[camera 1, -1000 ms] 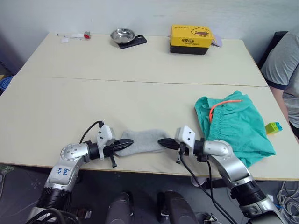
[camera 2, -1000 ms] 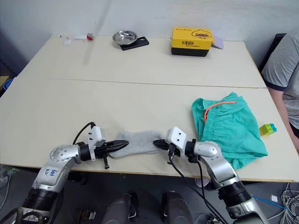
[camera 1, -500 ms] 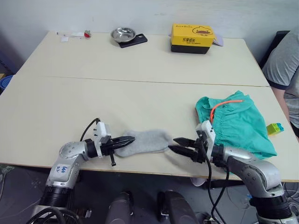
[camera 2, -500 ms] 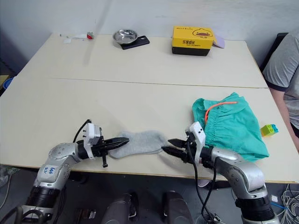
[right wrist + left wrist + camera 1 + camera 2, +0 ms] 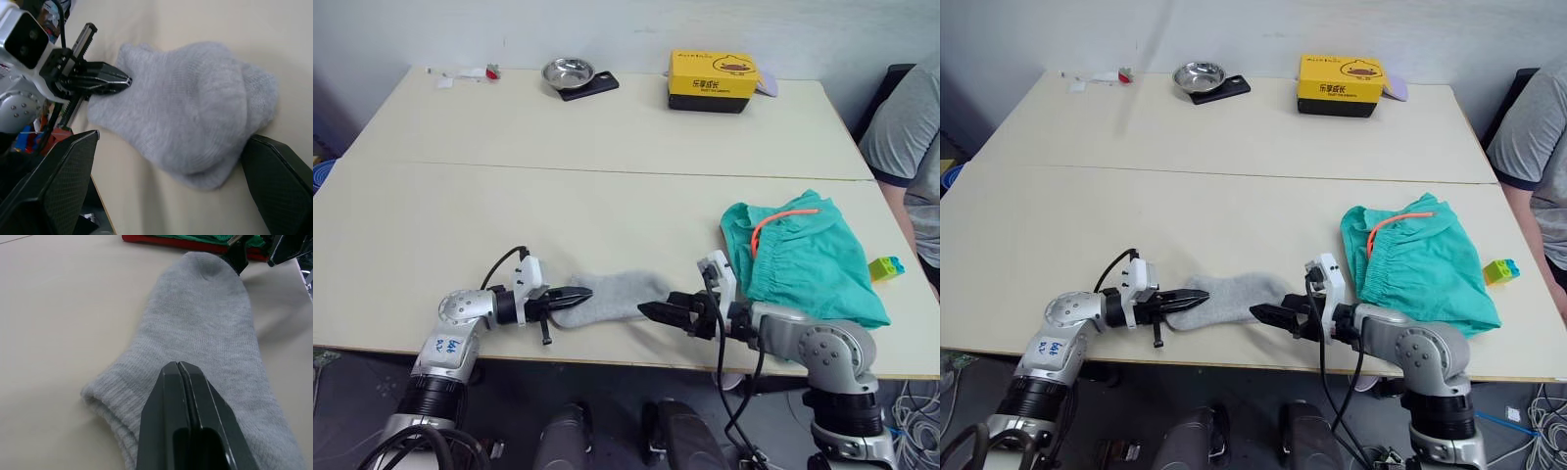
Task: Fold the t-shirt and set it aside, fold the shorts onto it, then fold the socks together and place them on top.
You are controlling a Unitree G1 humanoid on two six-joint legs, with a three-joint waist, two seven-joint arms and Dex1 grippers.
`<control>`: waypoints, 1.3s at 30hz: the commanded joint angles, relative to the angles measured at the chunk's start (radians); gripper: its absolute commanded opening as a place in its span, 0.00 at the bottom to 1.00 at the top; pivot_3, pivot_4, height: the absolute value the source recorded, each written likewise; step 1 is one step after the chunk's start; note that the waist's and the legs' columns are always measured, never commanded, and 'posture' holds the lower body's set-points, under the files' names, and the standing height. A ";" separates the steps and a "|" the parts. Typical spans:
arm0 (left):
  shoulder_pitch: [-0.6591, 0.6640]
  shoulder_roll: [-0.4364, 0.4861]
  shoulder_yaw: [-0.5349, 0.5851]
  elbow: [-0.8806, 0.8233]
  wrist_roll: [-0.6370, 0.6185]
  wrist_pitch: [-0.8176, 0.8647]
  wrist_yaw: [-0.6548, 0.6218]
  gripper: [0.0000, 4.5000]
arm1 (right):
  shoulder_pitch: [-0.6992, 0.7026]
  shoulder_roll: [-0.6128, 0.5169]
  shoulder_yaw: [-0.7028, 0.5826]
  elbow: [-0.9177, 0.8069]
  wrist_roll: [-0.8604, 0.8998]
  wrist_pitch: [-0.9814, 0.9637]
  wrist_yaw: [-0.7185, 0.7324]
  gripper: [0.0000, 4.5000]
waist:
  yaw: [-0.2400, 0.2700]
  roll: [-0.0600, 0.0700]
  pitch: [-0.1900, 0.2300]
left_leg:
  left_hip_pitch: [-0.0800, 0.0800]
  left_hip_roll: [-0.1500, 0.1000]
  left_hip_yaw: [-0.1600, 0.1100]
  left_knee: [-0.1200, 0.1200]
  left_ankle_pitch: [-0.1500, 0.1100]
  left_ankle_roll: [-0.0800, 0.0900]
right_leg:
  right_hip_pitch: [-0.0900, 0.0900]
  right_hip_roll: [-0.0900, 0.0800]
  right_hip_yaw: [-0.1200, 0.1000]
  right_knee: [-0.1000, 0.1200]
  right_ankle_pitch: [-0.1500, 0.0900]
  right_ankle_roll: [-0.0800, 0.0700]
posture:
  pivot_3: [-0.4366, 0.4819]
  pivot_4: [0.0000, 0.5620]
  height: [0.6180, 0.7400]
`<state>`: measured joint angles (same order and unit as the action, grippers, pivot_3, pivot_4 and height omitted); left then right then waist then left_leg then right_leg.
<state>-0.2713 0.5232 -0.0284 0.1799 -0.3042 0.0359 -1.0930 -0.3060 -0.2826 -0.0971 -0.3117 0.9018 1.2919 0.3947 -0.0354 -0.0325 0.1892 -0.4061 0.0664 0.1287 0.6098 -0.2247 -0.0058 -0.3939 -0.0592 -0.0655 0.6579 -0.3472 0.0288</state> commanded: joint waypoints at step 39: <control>-0.199 -0.213 -0.113 0.189 0.136 0.007 0.166 0.00 | -0.244 -0.037 0.037 -0.131 -0.059 0.108 -0.203 0.01 | 0.005 0.001 0.001 | -0.006 -0.001 0.000 0.001 0.000 0.003 | -0.004 0.001 0.000 -0.002 0.000 0.006 | 0.48 0.27 1.00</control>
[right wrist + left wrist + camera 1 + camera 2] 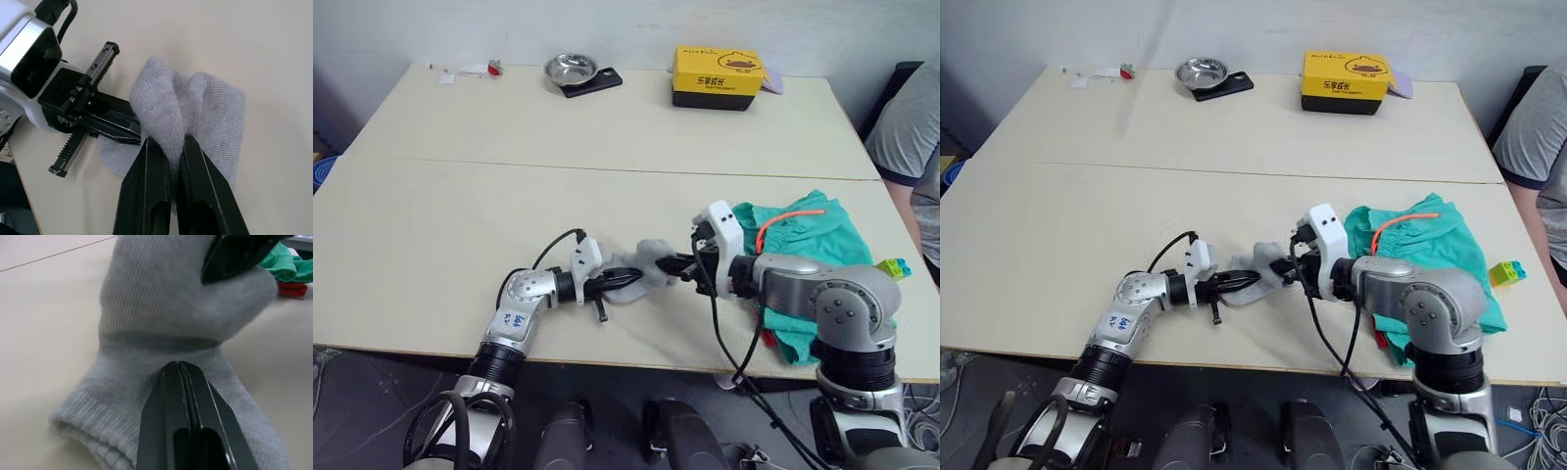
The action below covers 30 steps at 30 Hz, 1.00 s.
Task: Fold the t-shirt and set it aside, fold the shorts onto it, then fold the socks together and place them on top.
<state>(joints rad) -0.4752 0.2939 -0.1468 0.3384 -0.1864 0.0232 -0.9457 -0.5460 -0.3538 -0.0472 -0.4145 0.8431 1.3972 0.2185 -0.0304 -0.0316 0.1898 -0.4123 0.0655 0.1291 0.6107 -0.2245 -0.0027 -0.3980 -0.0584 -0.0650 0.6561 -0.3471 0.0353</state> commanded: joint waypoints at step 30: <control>0.029 0.232 0.227 -0.117 -0.259 0.233 -0.158 0.00 | 0.038 -0.002 0.050 0.000 0.012 -0.231 0.385 0.99 | -0.016 0.000 0.000 | -0.002 0.000 0.000 -0.001 -0.001 0.000 | 0.000 -0.001 -0.001 -0.003 0.000 0.000 | 0.48 0.27 1.00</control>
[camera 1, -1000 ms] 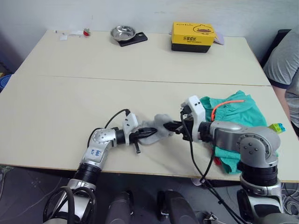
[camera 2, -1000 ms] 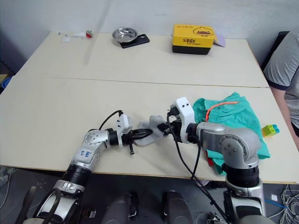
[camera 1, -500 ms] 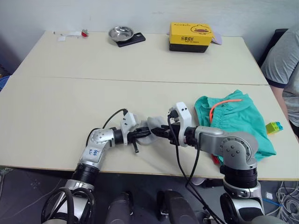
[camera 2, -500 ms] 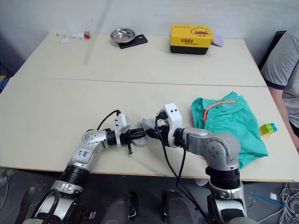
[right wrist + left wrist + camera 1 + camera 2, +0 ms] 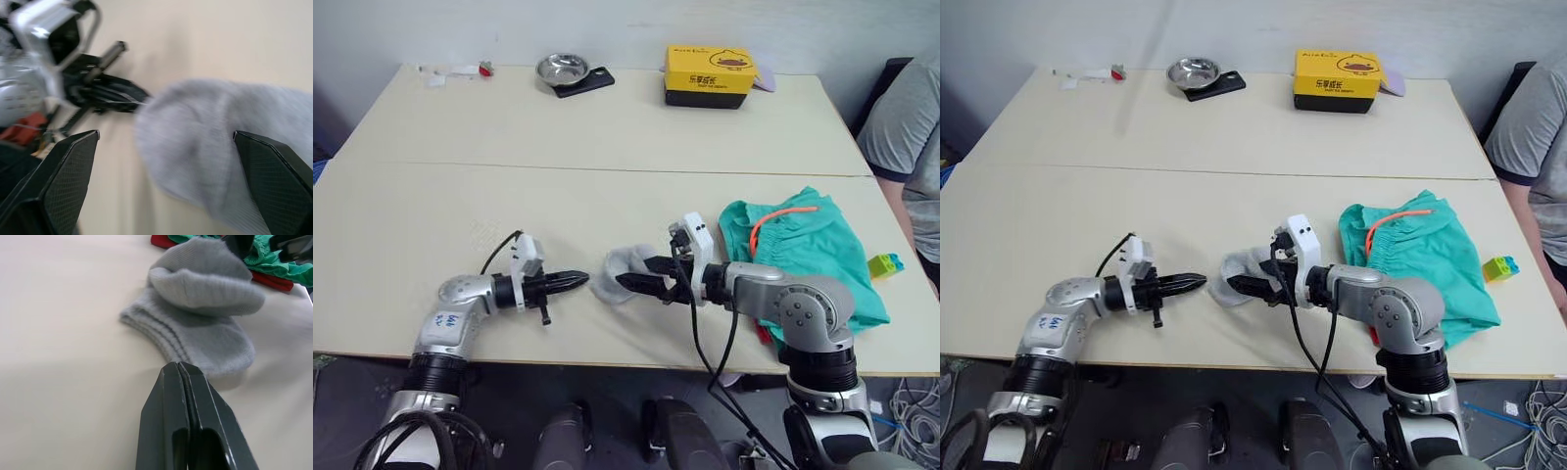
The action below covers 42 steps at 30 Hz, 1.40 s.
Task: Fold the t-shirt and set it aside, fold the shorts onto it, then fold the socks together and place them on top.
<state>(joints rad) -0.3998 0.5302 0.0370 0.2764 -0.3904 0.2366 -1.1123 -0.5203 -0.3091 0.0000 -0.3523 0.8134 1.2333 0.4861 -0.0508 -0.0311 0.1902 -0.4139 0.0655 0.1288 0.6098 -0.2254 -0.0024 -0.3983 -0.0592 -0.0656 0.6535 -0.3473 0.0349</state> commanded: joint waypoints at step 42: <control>-0.067 -0.147 -0.208 -0.062 0.208 -0.013 0.224 0.00 | 0.124 -0.054 0.183 0.393 -0.545 -0.831 0.267 0.01 | 0.023 -0.001 0.001 | -0.004 -0.002 0.001 0.006 0.007 0.001 | -0.007 -0.001 0.001 0.007 0.004 0.001 | 0.48 0.27 1.00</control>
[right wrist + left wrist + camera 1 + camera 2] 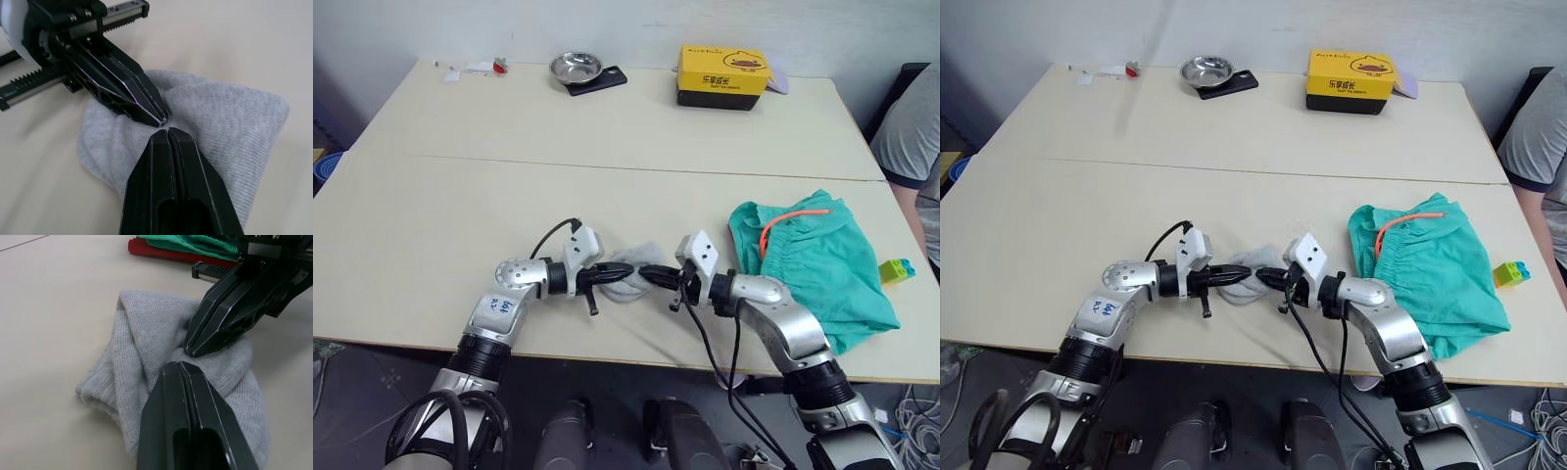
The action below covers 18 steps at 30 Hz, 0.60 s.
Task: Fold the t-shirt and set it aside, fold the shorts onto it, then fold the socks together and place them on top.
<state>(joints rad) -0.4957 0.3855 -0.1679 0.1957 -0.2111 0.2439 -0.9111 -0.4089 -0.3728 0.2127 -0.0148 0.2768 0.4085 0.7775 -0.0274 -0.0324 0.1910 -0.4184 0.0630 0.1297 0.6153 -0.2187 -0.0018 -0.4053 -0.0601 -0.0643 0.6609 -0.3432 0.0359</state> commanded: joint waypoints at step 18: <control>0.054 -0.022 0.049 0.053 -0.050 -0.151 -0.053 0.00 | 0.087 -0.023 -0.295 -0.051 0.340 0.119 0.119 0.04 | -0.002 0.000 0.000 | 0.012 0.001 0.000 -0.003 -0.001 0.001 | 0.012 0.000 0.000 -0.003 0.001 -0.002 | 0.48 0.27 1.00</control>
<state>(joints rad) -0.4537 0.3626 -0.1345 0.2512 -0.2396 0.1144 -0.9431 -0.3148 -0.3748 -0.0469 0.0143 0.5516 0.4901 0.8746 -0.0297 -0.0319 0.1913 -0.4064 0.0639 0.1301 0.6121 -0.2202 -0.0011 -0.3929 -0.0604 -0.0644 0.6581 -0.3425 0.0344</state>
